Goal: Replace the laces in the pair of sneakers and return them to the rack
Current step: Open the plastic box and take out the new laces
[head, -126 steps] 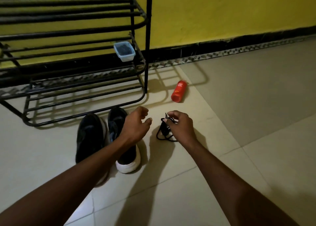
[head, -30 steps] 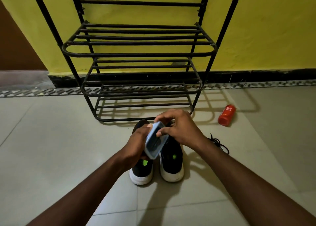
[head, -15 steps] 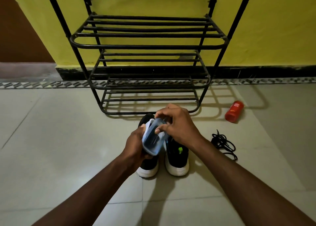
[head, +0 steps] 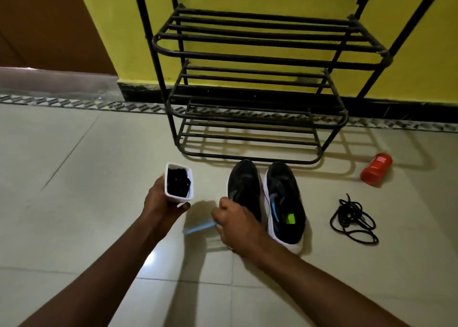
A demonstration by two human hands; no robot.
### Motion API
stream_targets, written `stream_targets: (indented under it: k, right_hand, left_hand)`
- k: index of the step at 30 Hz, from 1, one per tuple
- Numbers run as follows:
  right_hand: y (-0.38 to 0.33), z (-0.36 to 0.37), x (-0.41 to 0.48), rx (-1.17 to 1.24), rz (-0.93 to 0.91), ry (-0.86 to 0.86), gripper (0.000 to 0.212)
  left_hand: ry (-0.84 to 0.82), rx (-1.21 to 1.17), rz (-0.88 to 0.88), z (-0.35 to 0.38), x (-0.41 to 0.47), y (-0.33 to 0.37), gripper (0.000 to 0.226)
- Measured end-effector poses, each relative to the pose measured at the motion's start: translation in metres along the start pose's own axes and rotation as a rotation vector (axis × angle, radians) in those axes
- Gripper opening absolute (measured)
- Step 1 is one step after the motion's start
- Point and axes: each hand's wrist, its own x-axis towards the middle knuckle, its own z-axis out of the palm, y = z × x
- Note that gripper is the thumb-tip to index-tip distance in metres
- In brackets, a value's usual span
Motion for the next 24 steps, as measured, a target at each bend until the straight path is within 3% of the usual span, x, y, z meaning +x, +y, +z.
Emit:
stream_targets:
  k: [6, 9, 14, 17, 20, 22, 24]
  right_hand:
    - [-0.029, 0.021, -0.007, -0.268, -0.070, -0.227, 0.038]
    - [-0.024, 0.045, -0.006, -0.399, -0.124, -0.168, 0.042]
    - [-0.022, 0.066, -0.012, -0.454, -0.221, -0.218, 0.044]
    - [-0.022, 0.060, -0.011, -0.240, -0.193, -0.146, 0.030]
    - [-0.020, 0.042, 0.006, 0.084, -0.078, 0.177, 0.010]
    - [-0.020, 0.029, 0.022, 0.240, -0.074, 0.341, 0.016]
    - [-0.017, 0.013, 0.038, 0.325, -0.062, 0.289, 0.035]
  left_hand:
    - [0.020, 0.048, 0.003, -0.031, 0.008, -0.010, 0.012]
    - [0.026, 0.075, 0.006, -0.036, 0.010, -0.018, 0.015]
    - [0.039, 0.130, -0.024, -0.033, 0.009, -0.029, 0.015]
    - [0.038, 0.107, -0.051, -0.032, 0.008, -0.028, 0.022]
    - [0.016, 0.131, -0.051, -0.034, 0.008, -0.027, 0.029]
    - [-0.021, 0.161, -0.045, -0.035, 0.007, -0.026, 0.037]
    - [-0.072, 0.182, -0.046, -0.035, 0.006, -0.025, 0.042]
